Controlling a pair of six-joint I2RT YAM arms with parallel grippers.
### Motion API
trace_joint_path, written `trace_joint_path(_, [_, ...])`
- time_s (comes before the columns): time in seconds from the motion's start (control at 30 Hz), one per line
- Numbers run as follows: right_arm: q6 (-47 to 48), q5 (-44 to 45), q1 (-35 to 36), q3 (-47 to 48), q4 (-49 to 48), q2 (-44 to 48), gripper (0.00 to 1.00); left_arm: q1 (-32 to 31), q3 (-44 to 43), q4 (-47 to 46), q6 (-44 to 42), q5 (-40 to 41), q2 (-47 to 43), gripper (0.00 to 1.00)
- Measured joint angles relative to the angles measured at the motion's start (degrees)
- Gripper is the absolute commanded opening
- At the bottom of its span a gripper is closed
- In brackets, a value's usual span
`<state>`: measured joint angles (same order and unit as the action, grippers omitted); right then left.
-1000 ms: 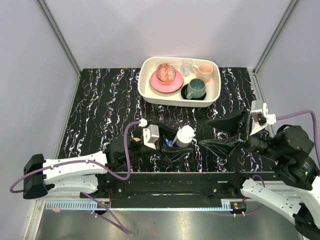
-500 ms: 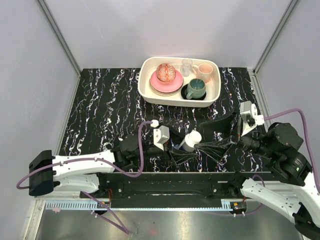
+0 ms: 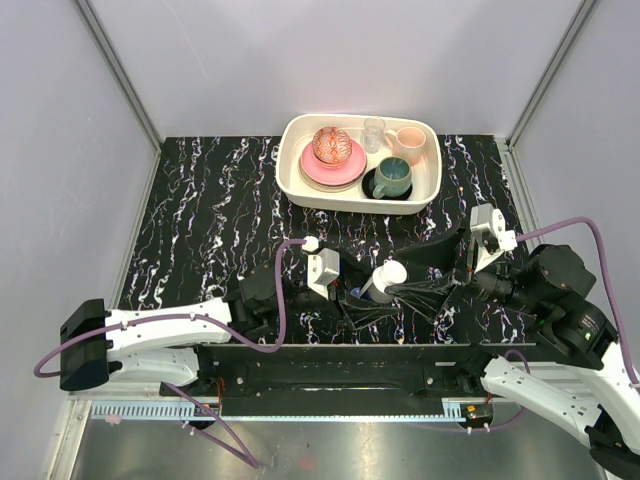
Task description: Sort the pills into containers
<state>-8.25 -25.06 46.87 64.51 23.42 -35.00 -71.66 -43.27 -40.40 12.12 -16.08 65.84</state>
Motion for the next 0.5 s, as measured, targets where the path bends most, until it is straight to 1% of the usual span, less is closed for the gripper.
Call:
trace_joint_path(0.07, [0.02, -0.04, 0.0, 0.0, 0.0, 0.0, 0.68, 0.0, -0.02, -0.02, 0.0, -0.09, 0.0, 0.0])
trace_joint_path(0.1, [0.0, -0.09, 0.0, 0.0, 0.0, 0.0, 0.64, 0.02, -0.02, -0.04, 0.0, -0.13, 0.0, 0.0])
trace_joint_path(0.3, [-0.17, -0.13, 0.0, 0.0, 0.0, -0.02, 0.54, 0.02, -0.02, -0.02, 0.02, -0.22, 0.02, 0.0])
trace_joint_path(0.4, [-0.37, -0.15, 0.0, 0.02, -0.02, -0.24, 0.45, 0.0, -0.02, -0.02, 0.02, -0.2, 0.02, 0.0])
trace_joint_path(0.43, [-0.52, -0.28, 0.0, 0.02, 0.0, -0.37, 0.38, 0.02, -0.02, 0.0, 0.02, -0.22, 0.02, 0.0])
trace_joint_path(0.5, [-0.68, -0.44, 0.0, 0.02, -0.04, -0.61, 0.3, 0.02, -0.02, 0.07, 0.0, -0.2, 0.02, 0.0])
